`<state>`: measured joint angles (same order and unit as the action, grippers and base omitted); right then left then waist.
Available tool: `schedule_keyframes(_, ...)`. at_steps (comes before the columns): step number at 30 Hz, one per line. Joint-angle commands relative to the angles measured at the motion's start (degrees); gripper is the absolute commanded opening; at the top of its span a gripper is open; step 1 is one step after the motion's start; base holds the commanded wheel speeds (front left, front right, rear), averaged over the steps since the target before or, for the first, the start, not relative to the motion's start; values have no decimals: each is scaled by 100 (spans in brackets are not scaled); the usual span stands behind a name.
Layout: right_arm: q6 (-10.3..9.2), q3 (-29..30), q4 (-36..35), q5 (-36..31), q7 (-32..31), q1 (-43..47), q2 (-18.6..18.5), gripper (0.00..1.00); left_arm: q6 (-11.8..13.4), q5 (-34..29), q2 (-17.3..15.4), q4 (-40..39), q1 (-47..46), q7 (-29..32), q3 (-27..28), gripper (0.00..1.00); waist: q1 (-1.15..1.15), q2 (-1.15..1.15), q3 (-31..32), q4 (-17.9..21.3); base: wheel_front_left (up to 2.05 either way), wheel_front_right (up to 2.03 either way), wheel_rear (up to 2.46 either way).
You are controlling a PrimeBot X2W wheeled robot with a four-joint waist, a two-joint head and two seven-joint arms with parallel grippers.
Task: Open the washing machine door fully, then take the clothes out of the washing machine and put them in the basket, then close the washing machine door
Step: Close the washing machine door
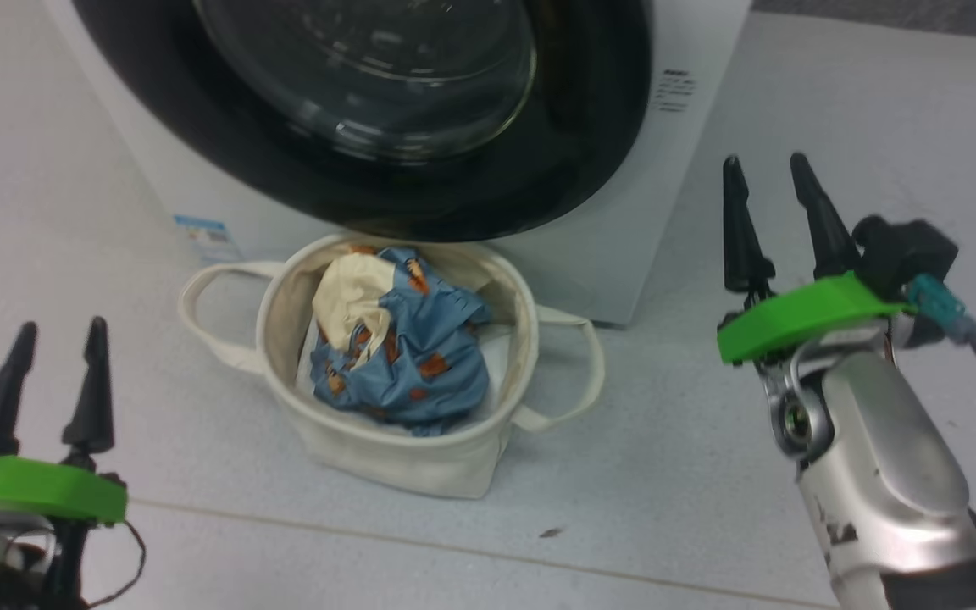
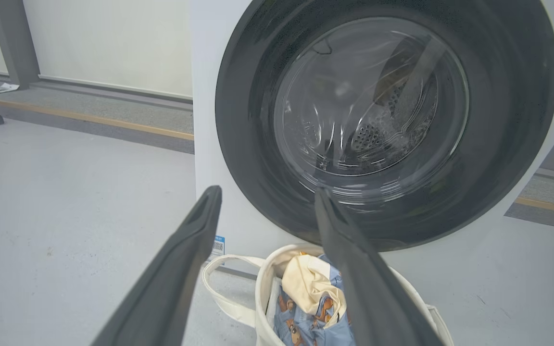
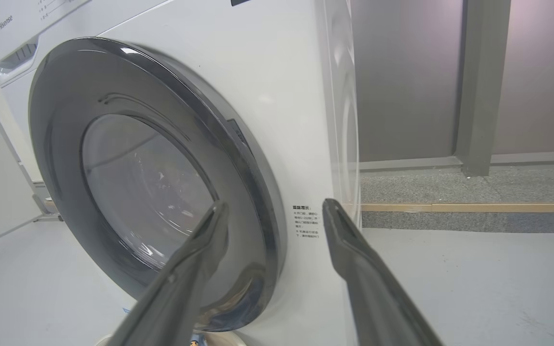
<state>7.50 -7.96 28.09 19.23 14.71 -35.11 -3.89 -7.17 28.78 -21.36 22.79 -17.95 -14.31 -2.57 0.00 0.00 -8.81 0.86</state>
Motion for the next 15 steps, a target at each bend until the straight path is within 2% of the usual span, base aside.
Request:
schedule_keyframes(1, -1, -55, -304, -257, 29, 87, 102, 100, -32, -92, -304, -273, -137, -69, 351, 100, 0, 0, 208, 215, 0, 0, 0)
schedule_keyframes(6, -1, 19, -647, -654, 29, 611, 102, 100, -32, -150, -374, -381, 31, -69, 563, 100, 0, 0, 408, 472, 0, 0, 0)
schedule_keyframes(15, -1, 1, -1048, -576, 29, 1295, 102, 100, -8, -40, -527, -364, 401, -65, 535, 100, 0, 0, 656, 802, 0, 0, 0)
